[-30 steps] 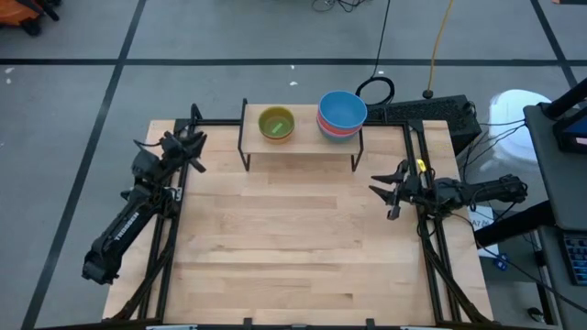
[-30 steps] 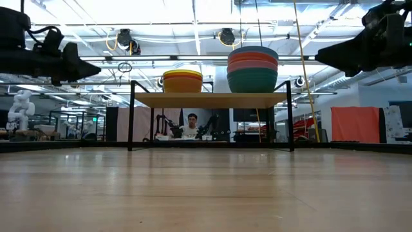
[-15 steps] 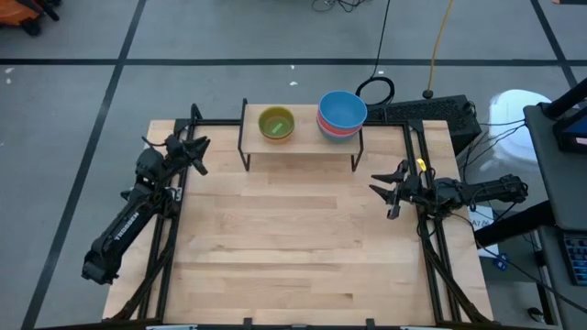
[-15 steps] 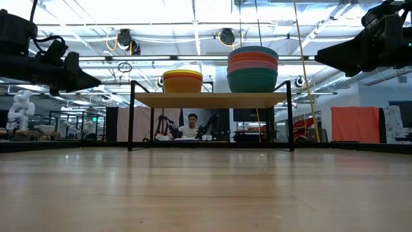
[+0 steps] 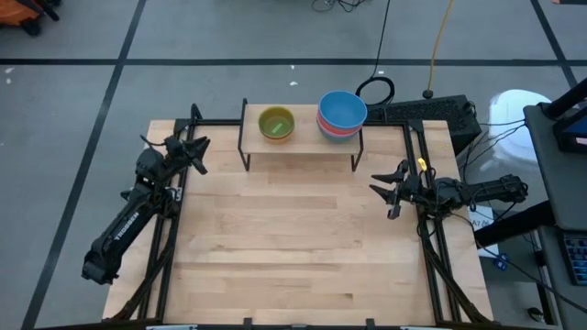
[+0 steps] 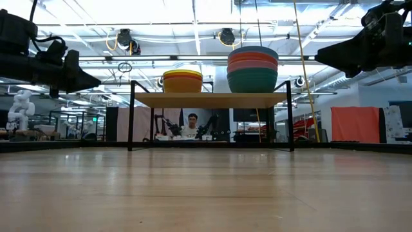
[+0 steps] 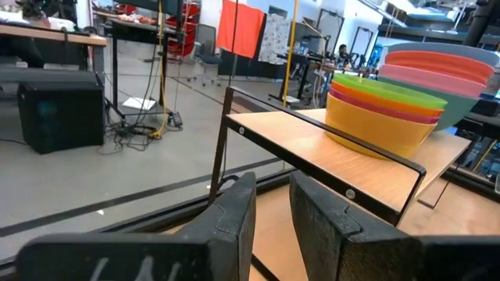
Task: Place and stack bowls onto a shelf
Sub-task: Return to Home Position
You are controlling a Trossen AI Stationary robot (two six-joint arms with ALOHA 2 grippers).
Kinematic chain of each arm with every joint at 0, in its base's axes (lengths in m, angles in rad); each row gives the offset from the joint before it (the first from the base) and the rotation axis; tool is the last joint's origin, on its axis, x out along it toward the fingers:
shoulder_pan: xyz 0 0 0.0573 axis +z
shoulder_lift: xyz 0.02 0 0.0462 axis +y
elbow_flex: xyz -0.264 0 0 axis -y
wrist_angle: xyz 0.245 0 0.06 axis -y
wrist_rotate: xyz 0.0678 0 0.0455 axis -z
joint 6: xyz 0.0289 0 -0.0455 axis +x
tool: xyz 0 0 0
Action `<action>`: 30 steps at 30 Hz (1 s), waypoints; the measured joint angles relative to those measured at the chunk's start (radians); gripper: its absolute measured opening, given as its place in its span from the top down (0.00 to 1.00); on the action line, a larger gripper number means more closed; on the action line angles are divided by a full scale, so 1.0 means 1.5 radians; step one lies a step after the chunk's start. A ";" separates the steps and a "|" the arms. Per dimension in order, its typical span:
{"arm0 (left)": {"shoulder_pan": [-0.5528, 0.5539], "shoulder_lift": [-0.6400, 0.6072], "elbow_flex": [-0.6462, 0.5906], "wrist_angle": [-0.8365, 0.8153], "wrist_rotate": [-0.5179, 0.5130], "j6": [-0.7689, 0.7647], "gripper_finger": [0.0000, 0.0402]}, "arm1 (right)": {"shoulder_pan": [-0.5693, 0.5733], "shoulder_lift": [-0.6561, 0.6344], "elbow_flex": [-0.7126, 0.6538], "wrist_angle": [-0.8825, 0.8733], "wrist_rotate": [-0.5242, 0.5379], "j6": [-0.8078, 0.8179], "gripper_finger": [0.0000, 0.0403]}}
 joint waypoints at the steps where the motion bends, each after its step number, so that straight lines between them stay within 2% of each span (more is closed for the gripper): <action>1: 0.000 0.000 0.000 0.000 0.000 0.004 0.79 | 0.000 0.000 0.000 0.000 0.000 0.000 0.67; 30: 0.000 0.000 0.000 0.000 0.000 0.010 0.79 | 0.000 0.000 -0.001 0.005 -0.001 -0.001 0.67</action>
